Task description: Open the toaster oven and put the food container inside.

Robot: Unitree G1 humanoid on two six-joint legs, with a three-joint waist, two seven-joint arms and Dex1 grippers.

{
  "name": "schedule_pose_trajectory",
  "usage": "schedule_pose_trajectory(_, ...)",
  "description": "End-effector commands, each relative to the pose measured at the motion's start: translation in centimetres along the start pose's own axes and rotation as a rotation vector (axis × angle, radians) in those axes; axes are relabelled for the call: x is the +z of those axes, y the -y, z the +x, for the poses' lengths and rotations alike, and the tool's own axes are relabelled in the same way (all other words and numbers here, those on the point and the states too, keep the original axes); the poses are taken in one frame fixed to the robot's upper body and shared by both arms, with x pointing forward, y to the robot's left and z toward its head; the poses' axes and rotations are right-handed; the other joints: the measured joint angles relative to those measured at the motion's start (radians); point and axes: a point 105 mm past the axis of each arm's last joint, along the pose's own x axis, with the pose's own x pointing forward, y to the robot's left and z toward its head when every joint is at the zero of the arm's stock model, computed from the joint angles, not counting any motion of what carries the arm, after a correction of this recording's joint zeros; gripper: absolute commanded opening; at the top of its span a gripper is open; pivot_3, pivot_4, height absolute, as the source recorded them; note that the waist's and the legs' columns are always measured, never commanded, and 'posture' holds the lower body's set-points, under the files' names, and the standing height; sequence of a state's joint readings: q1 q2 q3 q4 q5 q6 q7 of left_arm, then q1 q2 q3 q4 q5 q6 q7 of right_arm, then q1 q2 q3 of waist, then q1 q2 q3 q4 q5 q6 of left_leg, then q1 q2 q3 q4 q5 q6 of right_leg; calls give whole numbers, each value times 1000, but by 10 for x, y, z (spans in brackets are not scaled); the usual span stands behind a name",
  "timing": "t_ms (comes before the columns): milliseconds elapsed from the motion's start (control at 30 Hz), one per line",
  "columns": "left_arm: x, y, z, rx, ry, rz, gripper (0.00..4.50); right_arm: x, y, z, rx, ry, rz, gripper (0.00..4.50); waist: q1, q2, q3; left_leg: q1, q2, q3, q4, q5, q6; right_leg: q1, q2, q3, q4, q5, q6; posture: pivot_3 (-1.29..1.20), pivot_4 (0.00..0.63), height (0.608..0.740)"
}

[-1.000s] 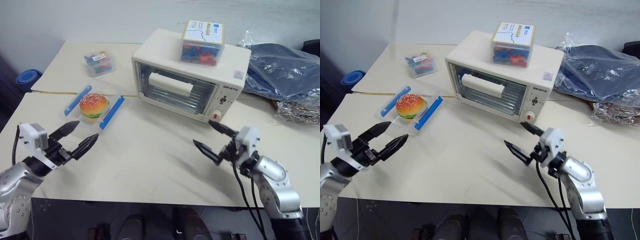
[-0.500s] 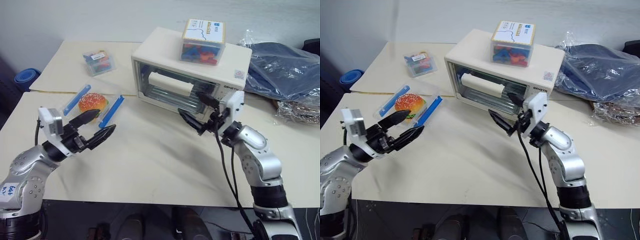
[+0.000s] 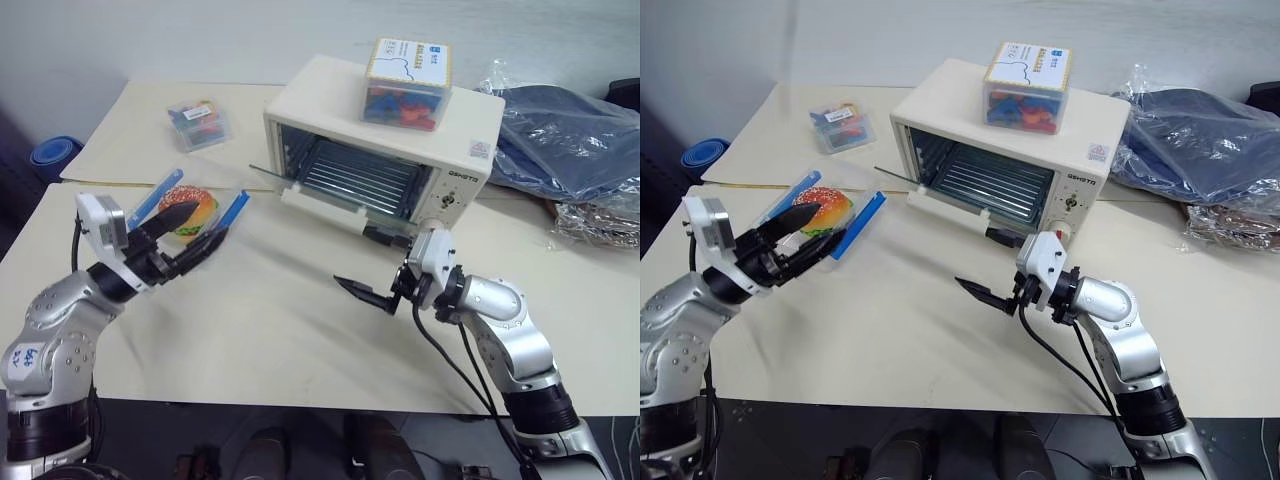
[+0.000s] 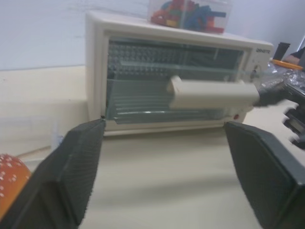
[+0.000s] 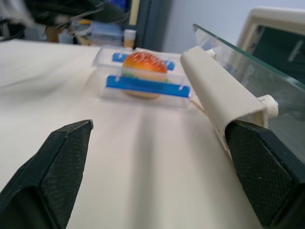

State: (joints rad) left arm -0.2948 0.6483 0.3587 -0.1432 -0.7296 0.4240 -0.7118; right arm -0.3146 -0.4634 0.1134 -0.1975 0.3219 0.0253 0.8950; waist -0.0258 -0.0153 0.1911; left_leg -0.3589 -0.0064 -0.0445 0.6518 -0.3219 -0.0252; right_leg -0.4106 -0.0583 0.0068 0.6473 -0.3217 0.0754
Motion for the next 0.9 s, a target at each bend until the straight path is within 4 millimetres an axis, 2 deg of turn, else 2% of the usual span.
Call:
schedule_pose_trajectory(33, 10, -19, 18, 16, -7, 71, 2766, 9, -6, 0, 39, 22, -77, 4500, 0, 0, 0, 0, 0, 0, 0, 0, 0, 0, 0, 0, 0, 0, 0, 0, 150, 740)
schedule_pose_trajectory(100, 11, -25, 29, 7, -14, 80, 2142, 8, -6, 0, 38, 21, -83, 4500, -1, 0, 0, 0, 0, 0, 0, 0, 0, 0, 0, 0, 1, 0, 0, 0, 150, 740)
schedule_pose_trajectory(200, 16, -44, 71, 2, -24, 151, 1201, 7, -9, 1, 45, 14, -99, 4500, 7, -1, 0, 0, 0, 0, 0, 3, -5, 0, 0, -1, 0, 0, 0, 0, 150, 740)
schedule_pose_trajectory(233, 18, -47, 83, -7, -21, 169, 905, 7, -10, 2, 46, 11, -102, 4500, 8, -2, 1, -2, 0, 0, 1, 3, -5, -1, 2, -3, 0, 0, 0, 0, 150, 740)
schedule_pose_trajectory(333, 14, -45, 101, -59, -36, 204, 40, 7, -10, 2, 42, 4, -108, 4500, 5, -2, 0, -4, 0, 3, 2, 3, -5, -3, 2, -4, 0, 1, 1, 0, 150, 740)
schedule_pose_trajectory(400, 14, -43, 109, -89, -28, 211, 40, 6, -10, 1, 38, -1, -110, 4500, -3, -2, 0, -5, 0, 5, 2, 2, -4, -3, 2, -4, 1, 1, 3, 0, 150, 740)
schedule_pose_trajectory(533, 2, -23, 112, -269, -86, 242, 40, -2, -13, -10, 13, -41, -101, 4500, -2, -2, 1, -14, 0, 6, 5, 2, -4, -12, 2, -4, 3, 2, 4, 0, 150, 740)
schedule_pose_trajectory(700, -23, -9, 99, -391, -223, 324, 40, -15, -24, -45, -29, -122, -54, 4500, 4, -2, 1, -19, -1, 7, 11, 2, -4, -16, 1, -3, 7, 2, 4, 0, 150, 740)
schedule_pose_trajectory(800, -44, 0, 88, -438, -320, 383, 40, -19, -32, -75, -67, -177, -14, 4500, 15, -2, 1, -16, -2, 8, 13, 2, -2, -14, 0, -1, 7, 2, 4, 0, 150, 740)
schedule_pose_trajectory(900, -58, 7, 84, -442, -362, 409, 40, -20, -34, -97, -94, -215, -3, 4500, 19, -2, 1, -12, -2, 10, 13, 1, -1, -12, 0, 1, 8, 2, 5, 0, 150, 740)
